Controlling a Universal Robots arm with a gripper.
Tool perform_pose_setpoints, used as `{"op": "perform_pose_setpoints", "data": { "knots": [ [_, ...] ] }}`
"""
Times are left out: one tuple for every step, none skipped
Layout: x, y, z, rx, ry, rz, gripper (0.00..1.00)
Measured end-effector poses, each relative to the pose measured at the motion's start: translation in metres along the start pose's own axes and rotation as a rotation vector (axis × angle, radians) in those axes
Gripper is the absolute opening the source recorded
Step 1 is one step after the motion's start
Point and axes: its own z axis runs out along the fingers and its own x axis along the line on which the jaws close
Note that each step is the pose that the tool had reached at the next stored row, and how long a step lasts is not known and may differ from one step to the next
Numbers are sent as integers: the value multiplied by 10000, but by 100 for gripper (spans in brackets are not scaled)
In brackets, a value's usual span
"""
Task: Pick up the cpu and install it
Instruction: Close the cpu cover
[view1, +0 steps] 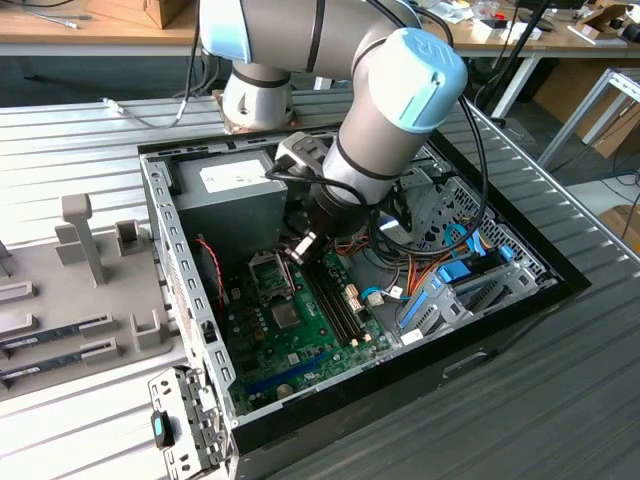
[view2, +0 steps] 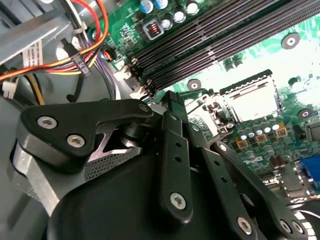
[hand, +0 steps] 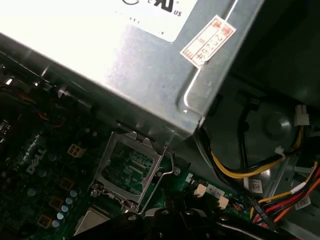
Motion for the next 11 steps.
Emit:
{"op": "perform_pose_setpoints", "data": {
  "knots": [
    [-7, -4, -1, -53, -11, -86, 11],
    [-15, -9, -2, -137, -29, -203, 11],
    [-20, -11, -3, -177, -26, -299, 11],
    [-24, -13, -3, -224, 1, -540, 11],
    [-31, -16, -3, -250, 24, -709, 11],
    [-40, -21, -4, -287, 20, -755, 11],
    [-56, -27, -6, -384, -20, -795, 11],
    [-73, -33, -8, -512, -82, -815, 11],
    [-82, -32, -7, -608, -135, -830, 11],
    [-88, -28, -6, -702, -191, -844, 11],
    [-91, -23, -5, -812, -259, -863, 11]
  ]
}}
